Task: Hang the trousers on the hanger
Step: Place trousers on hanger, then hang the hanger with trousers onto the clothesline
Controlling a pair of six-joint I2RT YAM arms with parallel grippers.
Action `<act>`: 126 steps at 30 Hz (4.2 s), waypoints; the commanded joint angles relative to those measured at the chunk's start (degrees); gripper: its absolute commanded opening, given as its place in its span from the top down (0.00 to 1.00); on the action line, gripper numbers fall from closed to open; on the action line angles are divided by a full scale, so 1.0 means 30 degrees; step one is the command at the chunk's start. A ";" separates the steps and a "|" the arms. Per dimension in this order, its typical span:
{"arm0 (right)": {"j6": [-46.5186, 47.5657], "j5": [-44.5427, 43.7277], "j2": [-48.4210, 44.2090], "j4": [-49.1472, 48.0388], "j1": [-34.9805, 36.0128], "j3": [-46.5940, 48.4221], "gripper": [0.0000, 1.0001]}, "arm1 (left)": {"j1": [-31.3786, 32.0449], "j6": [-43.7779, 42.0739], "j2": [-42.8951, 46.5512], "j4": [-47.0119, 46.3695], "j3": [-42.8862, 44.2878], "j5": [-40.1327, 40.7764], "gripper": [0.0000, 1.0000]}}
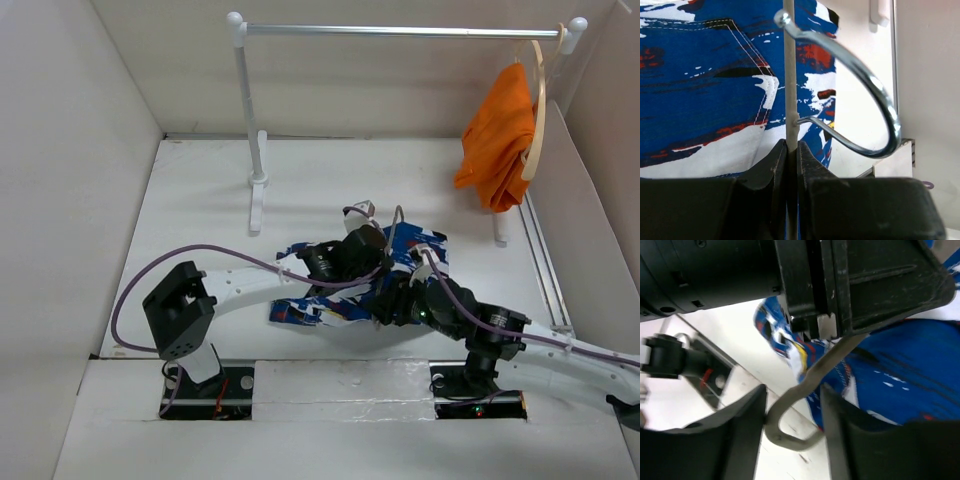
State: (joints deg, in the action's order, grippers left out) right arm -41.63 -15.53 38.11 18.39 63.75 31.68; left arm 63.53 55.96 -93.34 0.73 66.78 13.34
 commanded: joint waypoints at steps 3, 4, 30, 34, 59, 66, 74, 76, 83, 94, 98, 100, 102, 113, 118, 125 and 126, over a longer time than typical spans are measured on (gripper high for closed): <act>-0.0772 -0.0920 -0.0661 -0.4570 -0.0328 -0.2002 0.51 | 0.0035 0.0563 0.2371 -0.1006 -0.0200 -0.0228 1.00; -0.0918 -0.0656 -0.0632 -0.5941 -0.0650 -0.2673 0.51 | 0.0035 0.0564 0.2431 -0.0977 -0.0230 -0.0287 1.00; -0.2735 0.7019 0.3288 -1.4332 -0.3111 0.4172 1.00 | -0.1310 -0.5001 0.2696 0.3798 1.1395 -0.0051 0.76; -0.3320 0.7958 0.4461 -1.6145 -0.3553 0.5550 1.00 | -0.1984 -0.5792 0.2519 0.3829 1.3244 -0.1135 0.64; -0.2267 1.2237 0.5578 -1.4099 -0.9823 0.9127 1.00 | -0.2338 -0.9044 0.4453 0.4033 1.4594 0.1322 0.35; -0.2852 1.2237 0.5871 -1.5913 -1.0378 0.8922 1.00 | -0.2338 -0.9221 0.4628 0.4443 1.4507 0.2142 0.35; -0.3292 1.2676 0.7071 -1.7147 -1.3653 1.1377 1.00 | -0.2338 -0.8754 0.6499 0.4590 1.1731 0.3344 0.37; -0.3467 1.2705 0.7625 -1.7350 -1.4389 1.1878 1.00 | -0.2338 -0.8432 0.7145 0.4328 1.0819 0.3666 0.38; -0.4463 1.2151 0.9675 -1.8520 -1.7642 1.3345 1.00 | -0.2338 -0.7728 0.9225 0.4736 0.7511 0.3844 0.38; -0.6894 1.0832 1.4805 -2.2447 -1.9256 1.6128 1.00 | -0.2338 -0.6410 1.0986 0.5673 0.4517 0.3258 0.38; -0.6663 1.0626 1.5335 -2.1809 -1.9461 1.6246 1.00 | -0.2338 -0.6087 1.1570 0.5879 0.3378 0.3257 0.38; -0.6370 1.0451 1.5189 -2.1308 -1.9461 1.5663 1.00 | -0.2338 -0.6087 1.1689 0.5996 0.2936 0.3257 0.37; -0.6223 1.0246 1.5072 -2.1219 -1.9461 1.4874 1.00 | -0.2338 -0.5941 1.1748 0.6171 0.2233 0.3286 0.36; -0.2796 1.1826 1.4310 -1.6096 -1.9813 1.5599 0.34 | -0.2338 -0.5530 1.1574 0.6494 0.0794 0.3345 0.30; -0.2766 1.3053 1.4483 -1.5977 -2.0252 1.5687 0.16 | -0.2338 -0.5588 1.1455 0.6553 0.1058 0.3550 0.29; 0.1683 1.2591 1.2906 -1.0064 -2.0047 1.6802 0.19 | -0.2338 -0.5764 1.1250 0.7167 0.2258 0.4106 0.28; 0.2152 1.2241 1.2613 -0.9013 -2.0047 1.6774 0.18 | -0.2338 -0.5764 1.1221 0.7255 0.2347 0.4194 0.28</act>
State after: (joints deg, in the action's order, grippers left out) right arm -43.29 22.92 80.68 -16.19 3.44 78.74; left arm 56.27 39.00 -59.75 22.37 70.41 24.27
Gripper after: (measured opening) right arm 0.816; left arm 0.716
